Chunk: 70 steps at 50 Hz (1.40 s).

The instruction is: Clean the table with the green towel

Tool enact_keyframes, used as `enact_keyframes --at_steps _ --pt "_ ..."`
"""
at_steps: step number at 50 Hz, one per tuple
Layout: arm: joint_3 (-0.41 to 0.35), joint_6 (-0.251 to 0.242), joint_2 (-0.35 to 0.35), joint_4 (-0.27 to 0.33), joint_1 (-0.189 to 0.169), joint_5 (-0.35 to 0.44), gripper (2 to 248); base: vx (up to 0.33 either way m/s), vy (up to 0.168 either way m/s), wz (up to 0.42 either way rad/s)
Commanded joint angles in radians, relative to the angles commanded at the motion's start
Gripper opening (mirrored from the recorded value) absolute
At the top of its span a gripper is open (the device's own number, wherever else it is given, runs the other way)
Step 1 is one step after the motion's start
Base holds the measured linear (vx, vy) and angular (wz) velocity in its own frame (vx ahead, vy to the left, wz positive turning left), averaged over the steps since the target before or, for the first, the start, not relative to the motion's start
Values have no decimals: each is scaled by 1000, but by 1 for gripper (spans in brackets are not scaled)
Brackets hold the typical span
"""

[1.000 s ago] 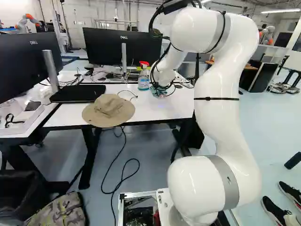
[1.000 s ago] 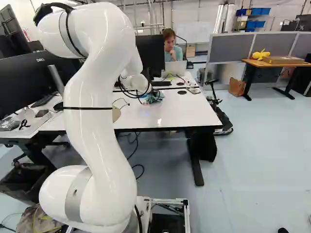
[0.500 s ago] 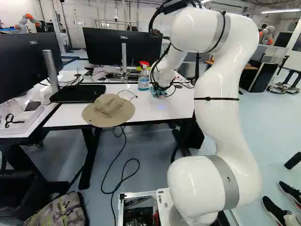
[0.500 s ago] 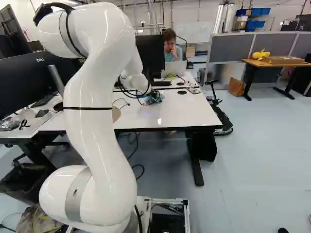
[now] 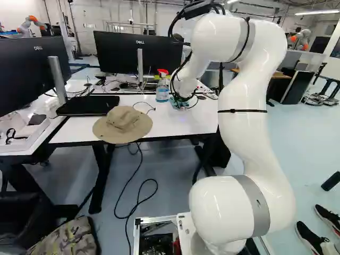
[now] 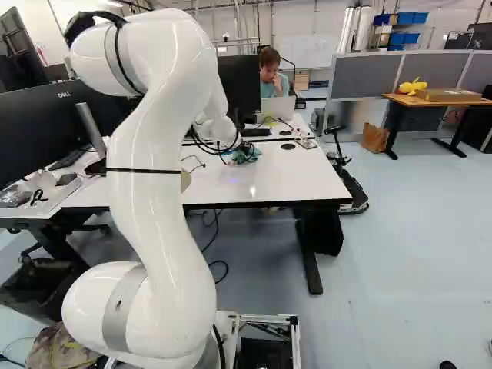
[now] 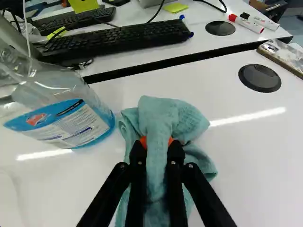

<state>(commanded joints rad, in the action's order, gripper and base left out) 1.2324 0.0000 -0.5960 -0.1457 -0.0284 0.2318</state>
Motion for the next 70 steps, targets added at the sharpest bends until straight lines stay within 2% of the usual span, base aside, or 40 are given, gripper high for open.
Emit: enact_keyframes --at_steps 13,19,49,62,70 --pt "75 0 -54 0 2 0 49 0 0 0" --pt "77 0 -56 0 11 0 49 0 0 0" --pt "-77 0 56 0 26 0 49 0 0 0" --pt "-137 0 101 0 9 0 49 0 0 0" --pt "-138 0 103 0 -11 0 49 0 0 0"
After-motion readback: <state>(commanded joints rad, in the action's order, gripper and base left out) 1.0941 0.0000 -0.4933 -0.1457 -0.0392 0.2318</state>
